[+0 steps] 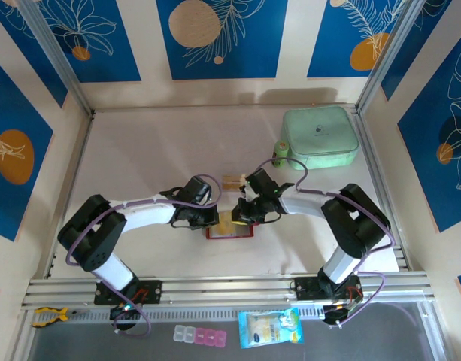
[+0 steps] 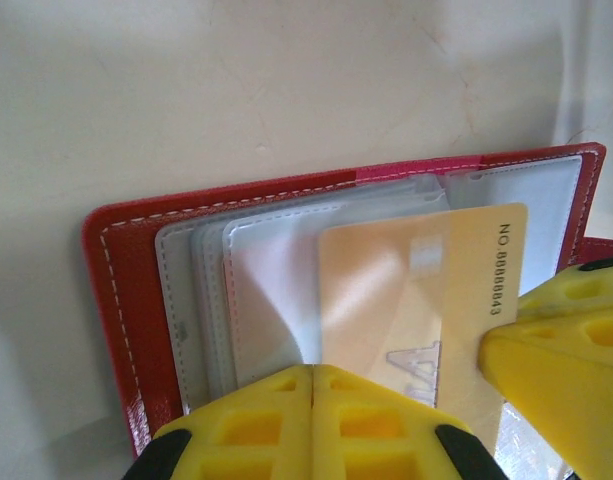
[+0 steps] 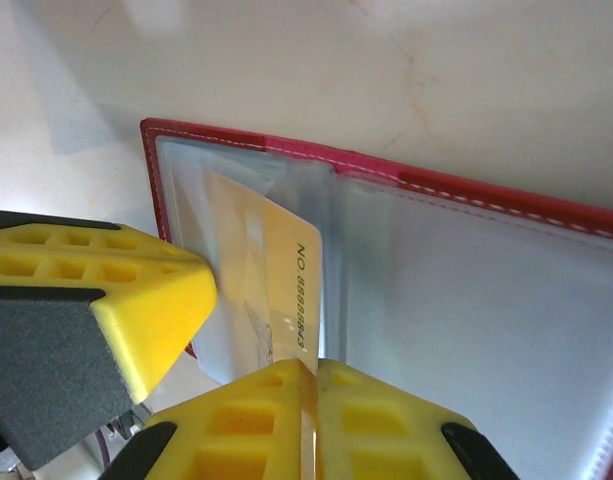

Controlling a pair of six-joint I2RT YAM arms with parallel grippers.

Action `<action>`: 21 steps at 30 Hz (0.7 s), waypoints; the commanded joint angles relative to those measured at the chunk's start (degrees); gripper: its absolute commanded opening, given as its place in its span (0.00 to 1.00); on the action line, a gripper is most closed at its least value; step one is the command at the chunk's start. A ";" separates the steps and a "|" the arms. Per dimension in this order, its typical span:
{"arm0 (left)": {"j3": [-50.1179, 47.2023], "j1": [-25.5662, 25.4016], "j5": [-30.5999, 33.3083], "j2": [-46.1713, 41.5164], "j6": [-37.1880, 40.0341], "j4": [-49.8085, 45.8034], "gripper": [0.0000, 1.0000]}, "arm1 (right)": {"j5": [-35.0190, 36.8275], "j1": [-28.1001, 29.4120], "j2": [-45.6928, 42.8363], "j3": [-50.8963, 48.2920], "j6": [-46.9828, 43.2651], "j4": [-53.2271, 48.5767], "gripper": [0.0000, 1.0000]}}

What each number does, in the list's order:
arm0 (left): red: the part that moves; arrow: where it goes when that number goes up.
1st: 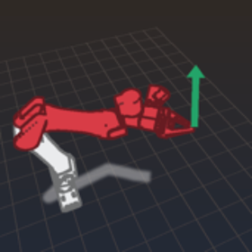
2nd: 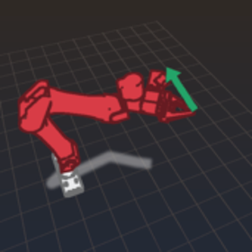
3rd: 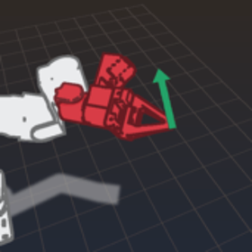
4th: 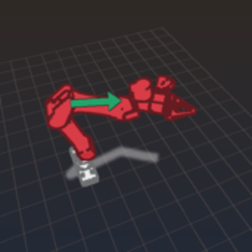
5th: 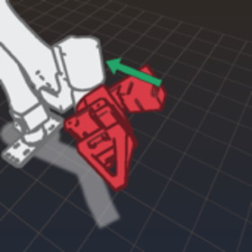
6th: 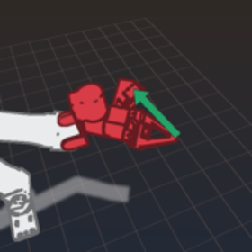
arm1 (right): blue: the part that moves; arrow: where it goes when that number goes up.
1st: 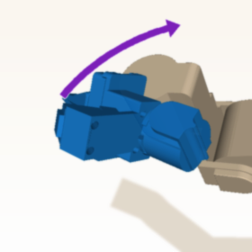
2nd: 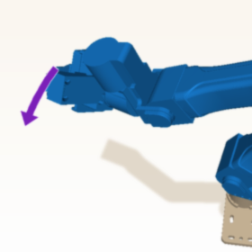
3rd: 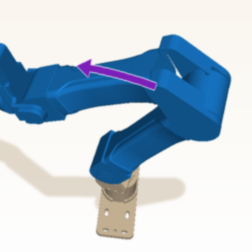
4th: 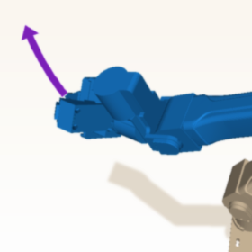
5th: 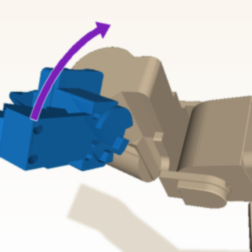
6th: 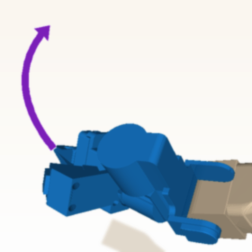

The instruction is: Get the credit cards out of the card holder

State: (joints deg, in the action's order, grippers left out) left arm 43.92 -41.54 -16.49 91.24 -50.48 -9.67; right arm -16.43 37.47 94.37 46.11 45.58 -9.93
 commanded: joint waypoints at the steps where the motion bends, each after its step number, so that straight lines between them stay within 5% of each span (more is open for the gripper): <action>1: -1.56 -0.36 0.93 -0.02 0.65 -2.81 0.04 | 1.67 -0.65 -2.37 -0.60 -2.05 -4.74 0.10; 21: -2.44 -0.38 1.11 -1.37 0.39 -2.98 0.04 | 5.91 -0.83 -4.54 3.29 -6.59 -13.08 0.09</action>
State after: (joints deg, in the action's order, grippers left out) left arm 43.11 -41.54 -16.49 90.45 -50.50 -9.47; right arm -11.92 36.73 91.29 48.03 40.45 -19.57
